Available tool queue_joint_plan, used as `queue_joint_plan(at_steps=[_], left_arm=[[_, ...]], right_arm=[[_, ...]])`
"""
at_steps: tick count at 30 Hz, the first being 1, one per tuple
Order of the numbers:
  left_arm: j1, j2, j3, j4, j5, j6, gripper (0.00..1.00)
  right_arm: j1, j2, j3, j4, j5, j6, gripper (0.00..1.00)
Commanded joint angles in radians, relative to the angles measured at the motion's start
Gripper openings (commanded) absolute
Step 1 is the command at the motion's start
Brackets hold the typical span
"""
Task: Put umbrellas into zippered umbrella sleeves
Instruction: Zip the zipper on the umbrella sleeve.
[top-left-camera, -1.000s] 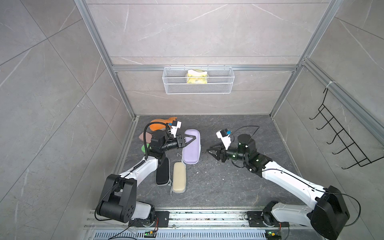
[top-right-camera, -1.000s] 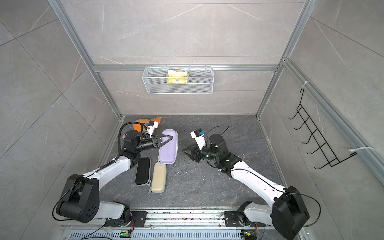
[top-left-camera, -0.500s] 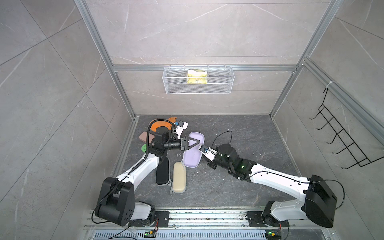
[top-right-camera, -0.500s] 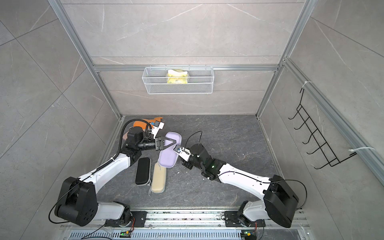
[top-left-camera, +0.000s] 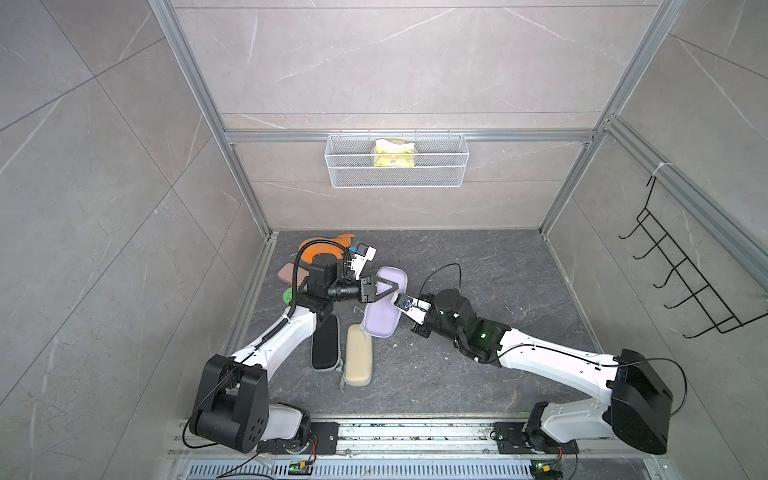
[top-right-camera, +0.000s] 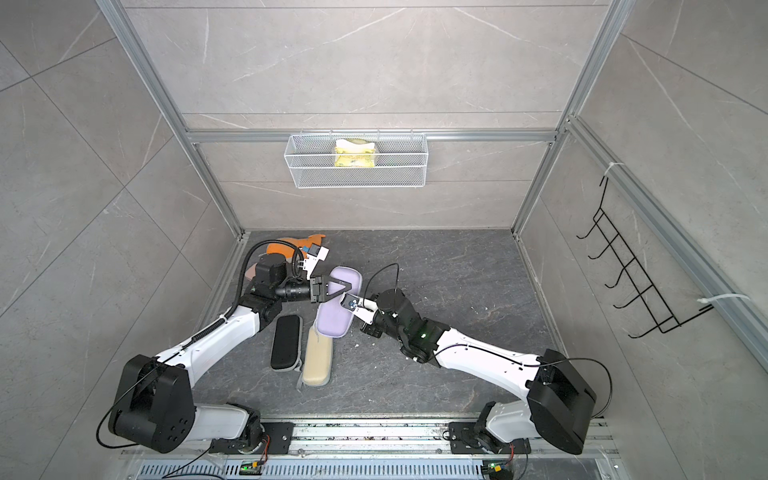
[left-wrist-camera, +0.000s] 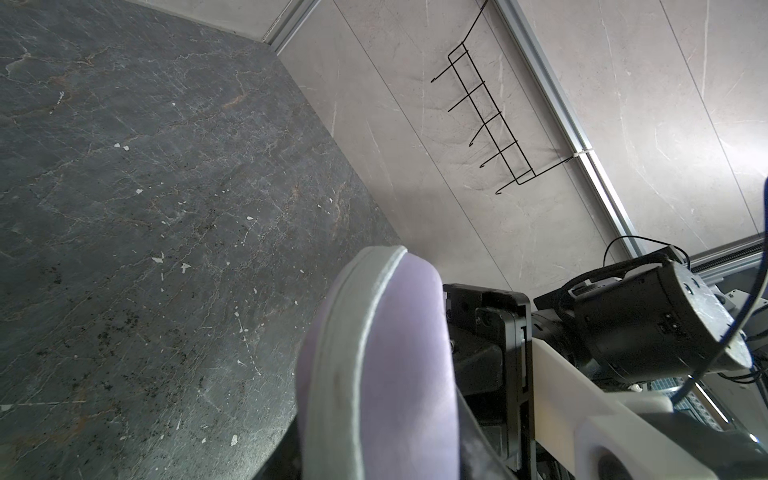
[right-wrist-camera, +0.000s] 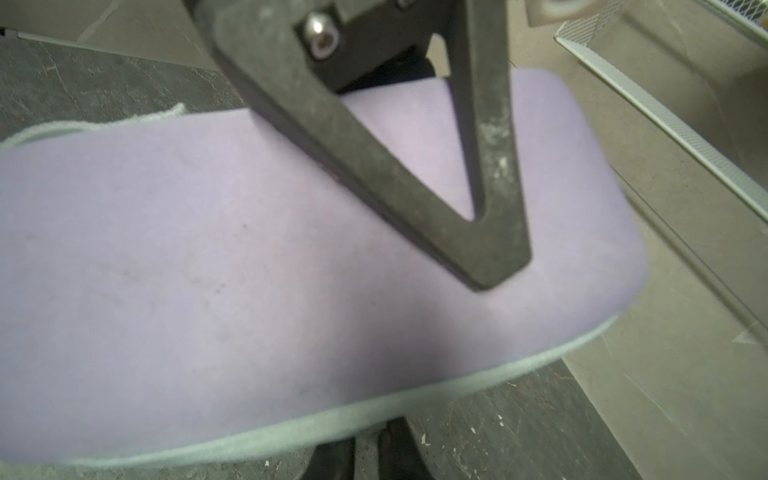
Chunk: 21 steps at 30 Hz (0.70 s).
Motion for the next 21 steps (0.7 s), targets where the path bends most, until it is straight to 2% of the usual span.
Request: queue_joint_plan(at_steps=[1, 4, 17, 21], left_arm=[[-0.007, -0.030, 0.052, 0.013, 0.031, 0.029, 0.01], [-0.006, -0.038, 0.055, 0.005, 0.025, 0.037, 0.01], [0.040, -0.069, 0.057, 0.009, -0.020, 0.030, 0.00], [0.067, -0.078, 0.058, 0.046, -0.025, 0.007, 0.00]], right_arm=[[0.017, 0.014, 0.044, 0.063, 0.000, -0.023, 0.08], [0.021, 0.012, 0.044, 0.064, 0.009, -0.029, 0.00], [0.039, -0.018, -0.025, 0.022, 0.036, -0.060, 0.00], [0.071, -0.028, -0.041, -0.027, 0.028, -0.118, 0.00]])
